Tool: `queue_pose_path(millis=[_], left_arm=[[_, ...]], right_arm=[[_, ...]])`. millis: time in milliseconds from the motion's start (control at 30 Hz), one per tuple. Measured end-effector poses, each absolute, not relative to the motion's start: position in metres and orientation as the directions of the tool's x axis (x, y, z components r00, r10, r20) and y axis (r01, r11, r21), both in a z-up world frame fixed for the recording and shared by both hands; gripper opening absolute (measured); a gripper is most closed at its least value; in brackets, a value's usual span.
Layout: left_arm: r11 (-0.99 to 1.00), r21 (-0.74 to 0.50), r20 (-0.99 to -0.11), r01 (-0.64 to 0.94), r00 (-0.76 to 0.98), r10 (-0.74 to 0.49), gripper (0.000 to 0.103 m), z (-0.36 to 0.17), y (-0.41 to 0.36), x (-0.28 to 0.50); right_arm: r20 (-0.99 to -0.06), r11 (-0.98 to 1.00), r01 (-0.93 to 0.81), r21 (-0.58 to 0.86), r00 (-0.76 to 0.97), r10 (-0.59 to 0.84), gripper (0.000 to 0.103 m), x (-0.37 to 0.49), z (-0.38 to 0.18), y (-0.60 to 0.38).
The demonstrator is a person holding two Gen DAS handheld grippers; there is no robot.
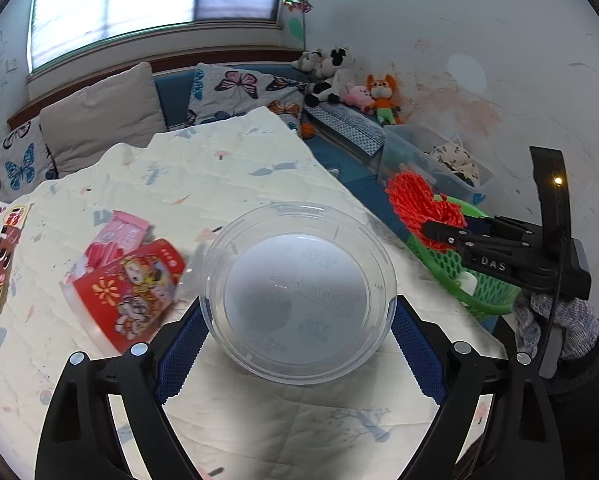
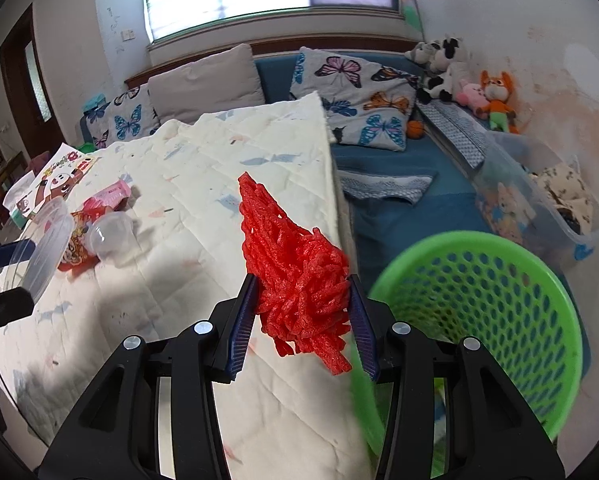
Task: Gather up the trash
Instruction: 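Carry the red mesh bag and clear lid over the green basket and release both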
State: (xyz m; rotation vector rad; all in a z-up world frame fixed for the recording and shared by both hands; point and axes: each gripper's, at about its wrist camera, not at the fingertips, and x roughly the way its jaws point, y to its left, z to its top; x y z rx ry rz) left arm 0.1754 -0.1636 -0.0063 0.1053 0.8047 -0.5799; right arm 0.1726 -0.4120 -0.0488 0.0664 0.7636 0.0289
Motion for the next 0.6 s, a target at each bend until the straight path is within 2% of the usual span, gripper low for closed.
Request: queue_pose_path(millis=[600], left_arm=[[0.807, -0.11, -0.718, 0.58, 0.515, -0.468, 0.086, 0.0, -0.209, 0.162]], right_arm=[[-0.694, 0.983, 0.168, 0.067, 0.716, -0.075, 0.048, 0.107, -0.054, -0.492]])
